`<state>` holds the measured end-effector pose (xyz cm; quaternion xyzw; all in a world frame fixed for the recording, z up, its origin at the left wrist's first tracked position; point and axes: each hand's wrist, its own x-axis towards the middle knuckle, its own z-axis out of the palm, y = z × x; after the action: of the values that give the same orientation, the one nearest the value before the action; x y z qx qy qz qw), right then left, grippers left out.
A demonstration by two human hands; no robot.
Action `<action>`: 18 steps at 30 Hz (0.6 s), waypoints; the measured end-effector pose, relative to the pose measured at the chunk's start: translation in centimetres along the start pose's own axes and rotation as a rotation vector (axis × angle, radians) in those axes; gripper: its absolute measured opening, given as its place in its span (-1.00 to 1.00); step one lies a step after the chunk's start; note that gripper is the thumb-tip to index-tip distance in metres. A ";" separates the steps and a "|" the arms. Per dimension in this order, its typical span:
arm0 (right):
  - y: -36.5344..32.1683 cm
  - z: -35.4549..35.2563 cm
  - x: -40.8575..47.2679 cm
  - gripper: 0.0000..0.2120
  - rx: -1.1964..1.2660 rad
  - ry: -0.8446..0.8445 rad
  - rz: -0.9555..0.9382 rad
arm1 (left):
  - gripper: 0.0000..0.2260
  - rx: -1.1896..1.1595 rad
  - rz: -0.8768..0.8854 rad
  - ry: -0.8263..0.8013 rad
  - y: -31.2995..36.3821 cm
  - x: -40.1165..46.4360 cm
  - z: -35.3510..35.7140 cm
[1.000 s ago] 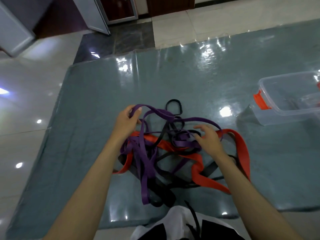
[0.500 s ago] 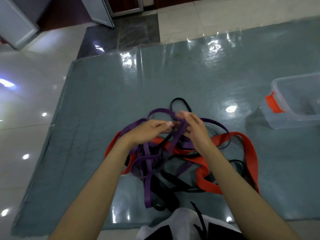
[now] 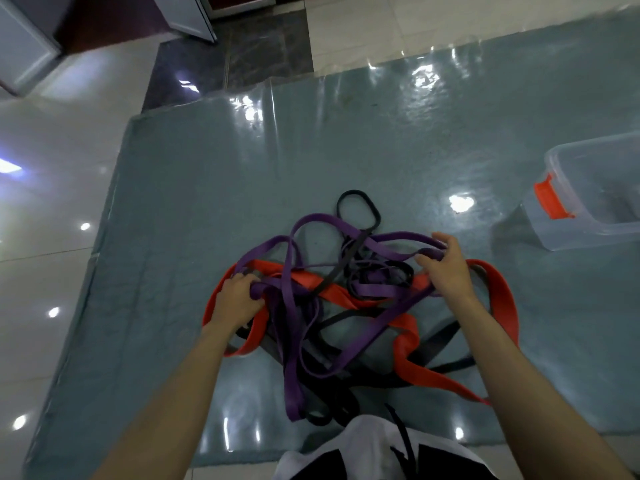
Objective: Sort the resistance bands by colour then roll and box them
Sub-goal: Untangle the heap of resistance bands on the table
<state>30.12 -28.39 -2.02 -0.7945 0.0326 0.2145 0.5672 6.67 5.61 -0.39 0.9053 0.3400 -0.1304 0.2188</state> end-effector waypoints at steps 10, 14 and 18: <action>1.0 -1.8 -0.3 -0.66 -0.005 0.094 0.030 | -0.81 -0.537 -0.104 0.228 1.2 0.3 -5.3; 1.3 -2.1 -0.8 -0.69 -0.070 0.169 -0.001 | -0.80 -0.773 -0.152 0.359 1.5 -0.3 -8.4; 1.3 -2.3 -1.6 -0.71 -0.088 0.194 -0.006 | -0.86 -0.987 -0.157 0.413 1.9 -1.5 -12.0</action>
<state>29.00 -31.29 -1.91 -0.8357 0.0756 0.1362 0.5266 7.85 9.26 11.19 0.6737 0.4635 0.2093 0.5362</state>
